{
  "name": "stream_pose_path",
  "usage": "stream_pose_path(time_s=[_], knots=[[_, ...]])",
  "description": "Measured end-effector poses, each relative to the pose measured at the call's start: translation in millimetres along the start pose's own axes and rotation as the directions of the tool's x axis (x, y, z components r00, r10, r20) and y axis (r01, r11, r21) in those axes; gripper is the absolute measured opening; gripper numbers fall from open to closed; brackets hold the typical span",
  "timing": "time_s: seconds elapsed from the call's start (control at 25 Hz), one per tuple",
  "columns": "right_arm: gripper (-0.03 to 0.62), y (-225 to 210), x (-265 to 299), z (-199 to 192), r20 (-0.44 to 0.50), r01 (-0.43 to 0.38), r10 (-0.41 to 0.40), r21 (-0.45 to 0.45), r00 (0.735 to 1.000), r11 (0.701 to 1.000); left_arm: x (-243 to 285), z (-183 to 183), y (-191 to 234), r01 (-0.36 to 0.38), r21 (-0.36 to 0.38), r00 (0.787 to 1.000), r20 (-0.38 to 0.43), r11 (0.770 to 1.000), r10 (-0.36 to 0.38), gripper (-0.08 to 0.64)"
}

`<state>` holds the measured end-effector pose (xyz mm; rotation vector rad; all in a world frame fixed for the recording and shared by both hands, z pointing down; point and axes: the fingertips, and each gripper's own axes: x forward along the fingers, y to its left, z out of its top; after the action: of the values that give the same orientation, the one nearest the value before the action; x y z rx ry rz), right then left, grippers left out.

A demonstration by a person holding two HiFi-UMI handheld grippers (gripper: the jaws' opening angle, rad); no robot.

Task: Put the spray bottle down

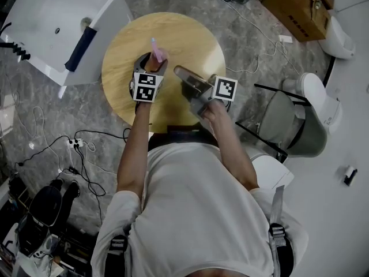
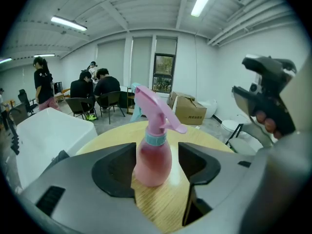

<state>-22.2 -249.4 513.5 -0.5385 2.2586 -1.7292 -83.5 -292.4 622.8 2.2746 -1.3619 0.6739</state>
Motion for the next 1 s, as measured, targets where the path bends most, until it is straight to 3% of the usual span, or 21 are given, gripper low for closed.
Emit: stream_pose_path(time_s=[0.4,0.72,1.0], knots=[[0.094,12,1,-17,0.005,0.006,-0.006,-0.031,1.0,0.999,-43,-26,-13,0.072,-0.117,0.994,-0.075,0.991,-0.081,0.252],[0.094,22,-3,-36,0.02,0.018,-0.017,-0.045,1.0,0.999,-80,-31,-34,0.179,-0.253,0.979,-0.047,0.951,-0.197,0.252],[0.094,34,-4,-52,0.031,0.017,-0.015,-0.067,0.999,0.998,-103,-23,-49,0.241,-0.236,0.968,-0.015,0.941,-0.252,0.252]])
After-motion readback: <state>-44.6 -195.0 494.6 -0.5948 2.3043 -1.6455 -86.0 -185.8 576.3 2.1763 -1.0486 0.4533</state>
